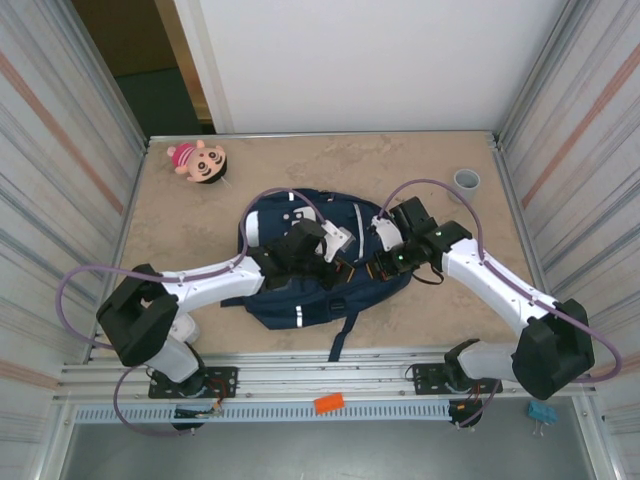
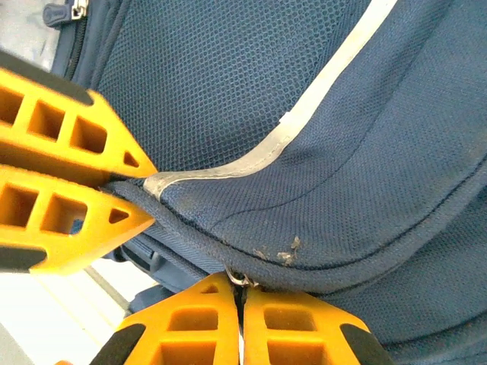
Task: Pack books, pencil case, and school supplies into a backpack
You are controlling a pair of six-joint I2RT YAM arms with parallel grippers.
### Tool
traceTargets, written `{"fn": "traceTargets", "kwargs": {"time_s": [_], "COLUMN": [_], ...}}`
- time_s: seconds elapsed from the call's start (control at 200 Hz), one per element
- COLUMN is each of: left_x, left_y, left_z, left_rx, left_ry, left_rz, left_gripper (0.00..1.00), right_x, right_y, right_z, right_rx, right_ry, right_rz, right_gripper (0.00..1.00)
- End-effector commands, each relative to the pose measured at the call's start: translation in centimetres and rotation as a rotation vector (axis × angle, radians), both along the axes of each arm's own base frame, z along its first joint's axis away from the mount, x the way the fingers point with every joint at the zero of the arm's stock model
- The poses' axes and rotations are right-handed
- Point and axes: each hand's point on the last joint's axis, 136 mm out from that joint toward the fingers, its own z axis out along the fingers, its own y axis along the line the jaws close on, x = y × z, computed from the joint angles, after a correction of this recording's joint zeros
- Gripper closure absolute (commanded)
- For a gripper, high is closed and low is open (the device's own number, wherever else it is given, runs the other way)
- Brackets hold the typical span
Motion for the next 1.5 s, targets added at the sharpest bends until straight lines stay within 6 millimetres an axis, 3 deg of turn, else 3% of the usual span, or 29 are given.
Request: {"fn": "traceTargets", "kwargs": {"time_s": [0.0,0.215,0.521,0.611,0.682,0.752,0.797,0.842,0.992,1.133,1.323,1.493], "left_x": [-0.8,-0.8,-0.7,0.5,0.8,0.4,-0.1,-0.6,-1.6,-1.7,-1.2,-1.3], "left_y": [1.8,3.1,1.5,0.9,0.3,-0.2,-0.5,-0.6,-0.7,-0.8,-0.7,-0.6], "left_z": [0.1,-0.2,-0.1,-0.3,-0.4,-0.6,-0.6,-0.6,-0.8,-0.7,0.0,0.4], "left_rx": [0.036,0.101,0.177,0.181,0.169,0.142,0.116,0.096,0.054,0.028,-0.02,-0.031], "left_ry": [0.015,-0.093,-0.405,-0.454,-0.456,-0.426,-0.402,-0.381,-0.324,-0.281,-0.228,-0.224], "left_rz": [0.023,-0.008,-0.229,-0.207,-0.206,-0.219,-0.233,-0.243,-0.257,-0.246,-0.219,-0.223], "left_gripper": [0.71,0.39,0.3,0.4,0.6,0.85,0.95,1.0,1.0,1.0,1.0,1.0], "right_x": [0.1,-0.9,-0.5,-0.3,-0.2,0.0,0.1,0.3,0.7,-0.1,-1.6,-0.8], "right_y": [-0.4,1.0,1.4,0.9,0.1,-1.1,-2.3,-3.4,-4.9,-4.2,-1.4,-0.8], "right_z": [-0.5,0.7,4.0,3.8,3.1,2.4,2.0,1.9,3.6,4.8,2.7,0.2], "right_rx": [-0.02,0.11,0.294,0.261,0.209,0.131,0.059,-0.013,-0.068,-0.014,-0.016,-0.108], "right_ry": [0.076,0.28,0.388,0.372,0.359,0.324,0.277,0.215,-0.012,-0.156,-0.184,-0.194], "right_rz": [-0.085,-0.139,-0.206,-0.218,-0.233,-0.264,-0.29,-0.314,-0.366,-0.336,-0.228,-0.196], "right_gripper": [0.99,1.0,0.99,0.98,0.96,0.8,0.68,0.64,0.61,0.58,0.57,0.57]}}
